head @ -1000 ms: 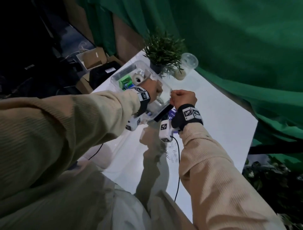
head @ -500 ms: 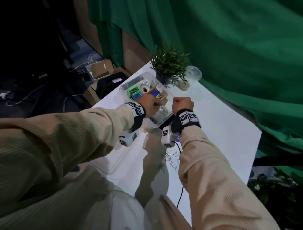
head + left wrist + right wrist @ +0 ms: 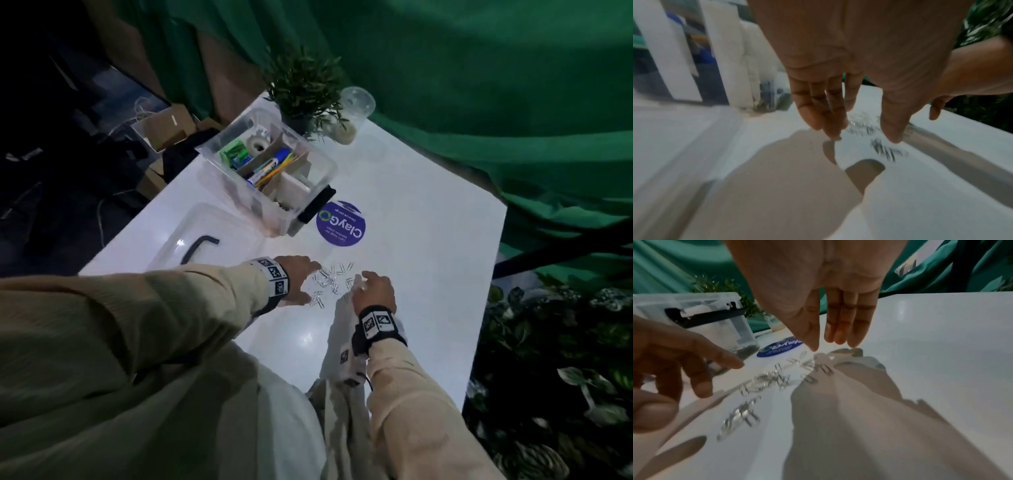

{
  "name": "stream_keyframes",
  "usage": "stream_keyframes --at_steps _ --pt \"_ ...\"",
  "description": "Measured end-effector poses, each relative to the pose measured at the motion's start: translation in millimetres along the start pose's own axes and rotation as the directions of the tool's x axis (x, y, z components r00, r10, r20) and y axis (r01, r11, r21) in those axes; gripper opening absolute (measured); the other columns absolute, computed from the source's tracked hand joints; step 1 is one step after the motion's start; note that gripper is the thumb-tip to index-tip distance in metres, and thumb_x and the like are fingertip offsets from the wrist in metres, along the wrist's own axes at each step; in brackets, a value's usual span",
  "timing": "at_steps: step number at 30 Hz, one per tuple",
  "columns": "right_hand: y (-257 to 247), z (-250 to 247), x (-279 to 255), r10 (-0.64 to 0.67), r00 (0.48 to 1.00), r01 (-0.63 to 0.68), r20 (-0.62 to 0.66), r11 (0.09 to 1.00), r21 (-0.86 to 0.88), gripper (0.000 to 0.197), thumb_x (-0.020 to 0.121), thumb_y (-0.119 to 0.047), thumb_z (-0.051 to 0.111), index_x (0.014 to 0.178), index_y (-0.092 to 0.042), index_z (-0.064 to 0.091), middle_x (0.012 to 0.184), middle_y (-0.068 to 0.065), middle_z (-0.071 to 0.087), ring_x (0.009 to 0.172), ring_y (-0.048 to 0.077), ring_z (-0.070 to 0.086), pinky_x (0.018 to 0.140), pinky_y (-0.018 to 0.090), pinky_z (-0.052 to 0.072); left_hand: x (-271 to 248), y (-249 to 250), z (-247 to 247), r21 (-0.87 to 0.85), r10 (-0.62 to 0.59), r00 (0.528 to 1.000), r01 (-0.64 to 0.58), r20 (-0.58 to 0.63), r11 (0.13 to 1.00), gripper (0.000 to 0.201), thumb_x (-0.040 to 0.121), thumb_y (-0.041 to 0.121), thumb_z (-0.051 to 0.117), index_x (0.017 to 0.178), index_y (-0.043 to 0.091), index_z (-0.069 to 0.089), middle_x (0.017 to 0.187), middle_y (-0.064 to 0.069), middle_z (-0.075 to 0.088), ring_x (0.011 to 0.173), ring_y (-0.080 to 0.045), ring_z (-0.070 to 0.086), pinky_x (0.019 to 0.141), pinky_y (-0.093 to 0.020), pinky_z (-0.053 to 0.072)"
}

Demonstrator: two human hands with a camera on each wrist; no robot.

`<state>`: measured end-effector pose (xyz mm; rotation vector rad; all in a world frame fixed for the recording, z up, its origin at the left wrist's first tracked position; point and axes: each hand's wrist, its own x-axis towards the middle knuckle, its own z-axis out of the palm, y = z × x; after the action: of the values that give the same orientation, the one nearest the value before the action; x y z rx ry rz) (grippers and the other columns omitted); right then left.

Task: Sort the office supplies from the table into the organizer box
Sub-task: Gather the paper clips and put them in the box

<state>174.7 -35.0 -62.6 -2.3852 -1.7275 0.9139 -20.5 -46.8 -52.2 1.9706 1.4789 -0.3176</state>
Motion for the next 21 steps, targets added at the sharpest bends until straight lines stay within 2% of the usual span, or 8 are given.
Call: stream_keyframes --at_steps 2,4,7,10,14,16,18,21 --pt "10 10 -10 0.004 1.000 -0.004 0.013 1.000 -0.018 0.034 0.086 -0.014 0.052 0.117 -0.025 0.062 0.117 0.010 0.060 0.111 0.030 0.058 0.089 0.039 0.052 2 6 19 -0.032 -0.049 0.999 0.049 0.001 0.998 0.085 0.080 0.046 0.067 0.147 0.019 0.022 0.141 -0.008 0.038 0.127 -0.028 0.046 0.102 -0.037 0.042" --pt "16 18 -18 -0.036 0.999 0.037 0.020 0.997 -0.072 0.030 0.088 -0.011 0.051 0.114 -0.019 0.063 0.115 0.012 0.055 0.109 0.031 0.057 0.087 0.038 0.052 4 13 34 -0.060 -0.055 0.998 0.054 -0.016 0.997 0.081 0.081 0.042 0.068 0.146 0.020 0.025 0.139 -0.008 0.039 0.124 -0.028 0.047 0.100 -0.038 0.044" --pt "16 25 -26 -0.083 0.996 0.086 0.027 0.986 -0.146 0.027 0.091 -0.011 0.047 0.115 -0.014 0.060 0.117 0.014 0.050 0.111 0.031 0.053 0.082 0.037 0.047 7 23 46 -0.074 -0.014 0.998 0.009 -0.066 0.997 0.062 0.086 0.036 0.064 0.139 0.020 0.038 0.130 -0.008 0.048 0.119 -0.027 0.051 0.096 -0.035 0.043" --pt "9 31 -33 -0.177 0.983 0.183 0.052 0.970 -0.158 0.027 0.087 -0.008 0.050 0.112 -0.011 0.061 0.115 0.013 0.050 0.111 0.030 0.051 0.078 0.034 0.046 12 32 50 -0.089 -0.003 0.993 -0.007 -0.120 0.996 0.041 0.090 0.028 0.059 0.129 0.017 0.052 0.122 -0.008 0.056 0.114 -0.028 0.053 0.092 -0.034 0.043" --pt "16 31 -36 -0.286 0.958 0.286 0.003 0.956 -0.060 0.032 0.087 -0.007 0.054 0.118 -0.011 0.062 0.127 0.010 0.050 0.121 0.027 0.044 0.088 0.034 0.044 21 35 46 -0.090 0.012 0.983 -0.029 -0.181 0.996 0.020 0.090 0.020 0.057 0.108 0.013 0.063 0.109 -0.009 0.063 0.106 -0.028 0.056 0.086 -0.035 0.044" --pt "27 27 -31 -0.309 0.951 0.307 -0.007 0.945 -0.110 0.038 0.086 -0.006 0.055 0.123 -0.011 0.059 0.137 0.009 0.046 0.127 0.028 0.040 0.095 0.036 0.040 25 31 42 -0.104 0.013 0.974 -0.038 -0.228 0.994 0.027 0.089 0.021 0.059 0.116 0.016 0.061 0.117 -0.007 0.060 0.111 -0.026 0.053 0.091 -0.035 0.044" --pt "36 25 -25 -0.341 0.940 0.338 0.022 0.921 -0.195 0.043 0.084 -0.005 0.052 0.127 -0.013 0.056 0.145 0.008 0.041 0.132 0.027 0.035 0.099 0.037 0.036 28 26 41 -0.093 0.024 0.956 -0.053 -0.293 0.994 0.047 0.087 0.027 0.064 0.131 0.020 0.051 0.128 -0.005 0.050 0.117 -0.024 0.047 0.094 -0.036 0.043" --pt "39 28 -23 -0.436 0.896 0.444 0.087 0.863 -0.242 0.038 0.087 -0.004 0.047 0.122 -0.007 0.059 0.149 0.011 0.038 0.135 0.030 0.033 0.099 0.041 0.037 35 23 40 0.042 0.061 0.947 -0.050 -0.316 0.998 0.071 0.082 0.039 0.067 0.143 0.025 0.034 0.140 -0.005 0.036 0.124 -0.025 0.038 0.095 -0.037 0.043"
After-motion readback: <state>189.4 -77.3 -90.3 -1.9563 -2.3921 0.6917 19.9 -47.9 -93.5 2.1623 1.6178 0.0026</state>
